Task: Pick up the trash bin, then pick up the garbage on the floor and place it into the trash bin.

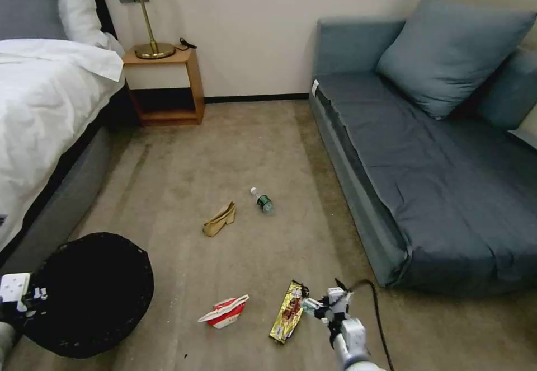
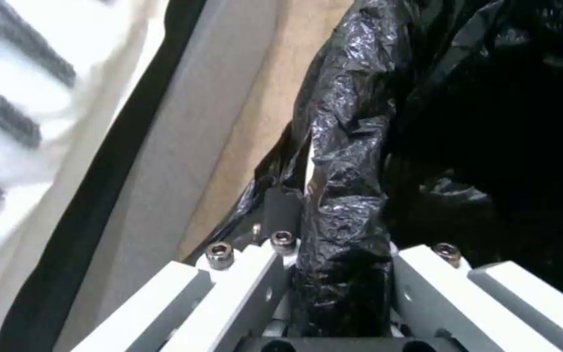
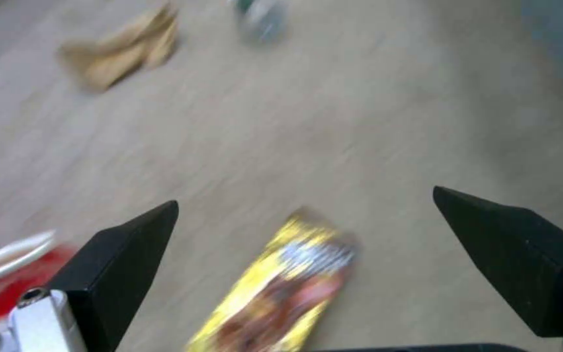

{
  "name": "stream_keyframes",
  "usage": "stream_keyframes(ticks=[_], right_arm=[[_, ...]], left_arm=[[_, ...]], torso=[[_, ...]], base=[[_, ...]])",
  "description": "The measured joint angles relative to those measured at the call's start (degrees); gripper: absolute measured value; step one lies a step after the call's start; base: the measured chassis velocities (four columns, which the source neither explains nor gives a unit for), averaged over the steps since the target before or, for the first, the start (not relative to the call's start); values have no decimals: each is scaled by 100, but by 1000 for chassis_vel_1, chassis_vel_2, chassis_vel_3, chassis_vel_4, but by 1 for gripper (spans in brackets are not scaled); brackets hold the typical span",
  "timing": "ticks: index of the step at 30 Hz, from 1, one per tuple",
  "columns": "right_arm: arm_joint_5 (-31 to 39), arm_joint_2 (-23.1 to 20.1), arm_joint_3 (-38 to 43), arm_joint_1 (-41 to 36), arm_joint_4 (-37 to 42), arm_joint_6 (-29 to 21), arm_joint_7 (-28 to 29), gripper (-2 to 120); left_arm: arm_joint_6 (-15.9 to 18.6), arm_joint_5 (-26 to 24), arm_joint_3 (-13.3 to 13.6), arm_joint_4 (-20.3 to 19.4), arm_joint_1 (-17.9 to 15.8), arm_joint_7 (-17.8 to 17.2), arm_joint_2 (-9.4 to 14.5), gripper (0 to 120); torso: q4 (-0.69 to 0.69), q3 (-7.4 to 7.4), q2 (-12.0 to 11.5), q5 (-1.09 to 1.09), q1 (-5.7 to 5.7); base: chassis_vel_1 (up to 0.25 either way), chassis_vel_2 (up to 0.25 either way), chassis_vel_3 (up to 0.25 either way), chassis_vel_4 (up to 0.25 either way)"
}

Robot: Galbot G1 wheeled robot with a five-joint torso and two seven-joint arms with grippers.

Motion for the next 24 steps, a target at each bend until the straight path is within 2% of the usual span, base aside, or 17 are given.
stream_keyframes(ticks=[1,2,3,8,14,20,22,24], right_arm=[[0,0,0,0,0,0,0,100],[414,-82,-190,225,-96,-478,42,100],[686,-113,-323,404,-234,-750,81,100],[1072,-30,-556,975,-930,-1263,227,100],[1002,109,-594,1333,-1617,-1379,423,100],[952,100,-605,1414,-1837,-1454,466,98],[949,98,-588,1436,-1882,-1456,467,96],[949,97,-569,1453,-1929,-1452,454,88]], left_arm=[[0,0,0,0,0,0,0,3],[-3,7,-1,-16,12,1,-9,3],[-5,15,-4,-31,23,2,-22,3],[-30,62,-4,-100,75,2,-83,3],[-89,113,3,-154,98,31,-155,3],[-103,126,13,-143,76,34,-159,3],[-105,126,21,-141,71,34,-159,3],[-105,129,40,-142,64,35,-161,3]], torso=[[0,0,0,0,0],[-1,0,0,0,0],[-1,0,0,-1,0],[-1,0,0,0,0],[-2,0,0,6,0],[-3,0,0,6,0],[-3,0,0,2,0],[-3,0,0,2,0]], base=[[0,0,0,0],[0,0,0,0],[0,0,0,0],[0,0,0,0],[0,0,0,0],[0,0,0,0],[0,0,0,0],[0,0,0,0]])
